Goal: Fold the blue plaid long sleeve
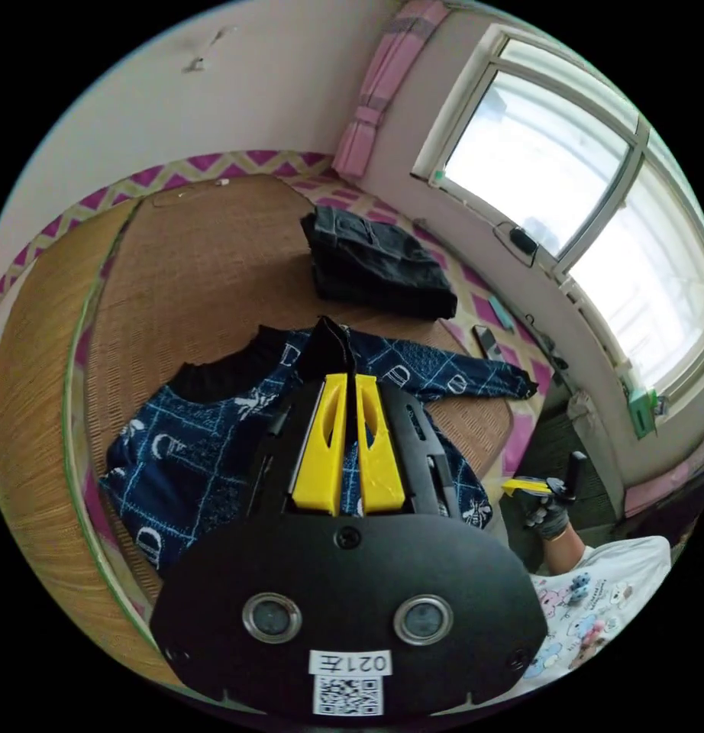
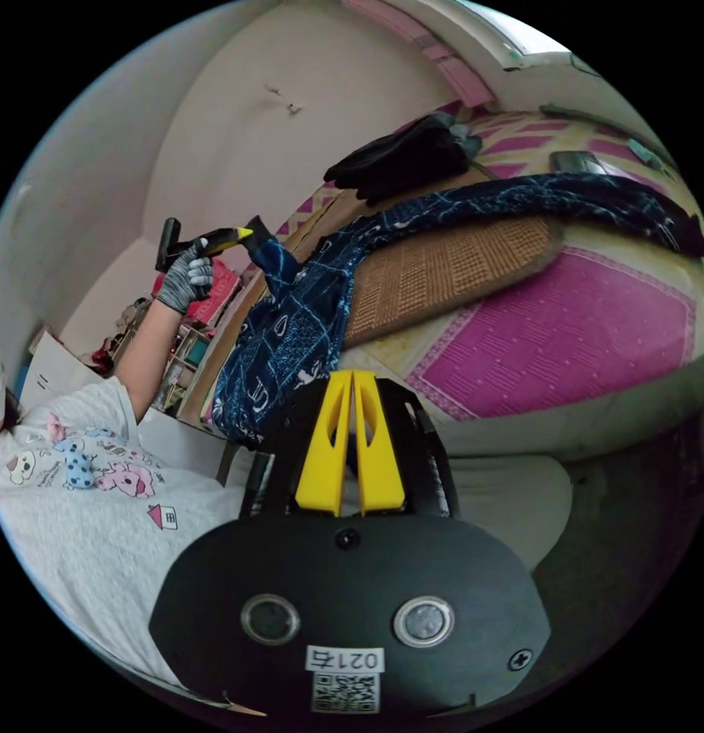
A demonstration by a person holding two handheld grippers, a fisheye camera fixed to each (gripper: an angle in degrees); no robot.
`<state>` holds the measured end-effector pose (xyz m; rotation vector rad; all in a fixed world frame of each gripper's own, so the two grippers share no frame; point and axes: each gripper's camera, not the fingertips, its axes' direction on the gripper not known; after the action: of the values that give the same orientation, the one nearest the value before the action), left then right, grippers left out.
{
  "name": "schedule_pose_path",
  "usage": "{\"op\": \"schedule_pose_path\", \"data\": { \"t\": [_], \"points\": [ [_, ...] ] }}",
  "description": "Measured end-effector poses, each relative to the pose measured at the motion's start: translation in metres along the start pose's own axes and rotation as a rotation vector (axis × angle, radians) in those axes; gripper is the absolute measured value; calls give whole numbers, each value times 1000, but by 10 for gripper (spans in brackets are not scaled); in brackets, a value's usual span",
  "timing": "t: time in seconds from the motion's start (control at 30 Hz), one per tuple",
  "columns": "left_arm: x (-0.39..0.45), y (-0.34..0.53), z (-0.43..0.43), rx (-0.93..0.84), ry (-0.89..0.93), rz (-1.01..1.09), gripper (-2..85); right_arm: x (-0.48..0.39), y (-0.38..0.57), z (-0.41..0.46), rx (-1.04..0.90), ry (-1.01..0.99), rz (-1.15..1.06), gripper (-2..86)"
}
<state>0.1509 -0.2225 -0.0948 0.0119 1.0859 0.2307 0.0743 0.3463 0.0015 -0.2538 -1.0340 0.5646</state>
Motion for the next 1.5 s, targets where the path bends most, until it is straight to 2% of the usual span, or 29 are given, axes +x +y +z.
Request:
{"op": "schedule_pose_path", "data": {
  "t": [0.13,0.33,0.47,0.6,0.67,0.73,0.77,0.83,0.87,0.9,1.0,1.17,1.23,1.27,1.3,1.4,1.5],
  "points": [
    [45,-6,93,-63,-129,88,-9,23,13,-15,16,5,37,-7],
    [75,-7,229,-189,-154,79,-10,49,22,-31,35,-12,75,-6],
    [80,-5,273,-193,-152,67,-10,54,27,-44,55,-10,69,-6],
    [73,5,327,-290,-159,83,-8,60,27,-51,61,-24,66,-7],
    [63,11,333,-252,-77,56,-7,61,26,-55,63,-22,55,-7],
    [49,19,340,-257,171,64,-5,62,25,-61,73,-24,50,-7],
    [45,22,340,-242,228,56,-4,62,24,-65,83,-30,50,-7],
    [21,32,323,-79,421,5,-4,64,23,-73,101,-37,50,-7],
    [13,35,318,-48,441,-15,-5,64,23,-78,111,-33,49,-6],
    [0,39,310,-4,425,-57,-7,64,22,-83,118,-24,46,-6],
    [-18,49,298,22,226,-79,-9,62,18,-91,125,-3,31,-6],
    [-18,66,311,-37,100,-3,-10,64,4,-107,171,97,23,0],
    [-17,75,333,-128,30,26,-10,69,-5,-118,206,171,45,7],
    [-18,78,340,-166,27,27,-10,74,-12,-127,237,206,75,17],
    [-21,86,336,-88,38,13,-10,81,-19,-137,268,218,109,33],
    [-29,94,328,-74,64,7,-10,102,-38,-158,338,257,216,79],
    [-38,110,297,72,227,26,-10,131,-52,-171,417,253,359,103]
  ]
}}
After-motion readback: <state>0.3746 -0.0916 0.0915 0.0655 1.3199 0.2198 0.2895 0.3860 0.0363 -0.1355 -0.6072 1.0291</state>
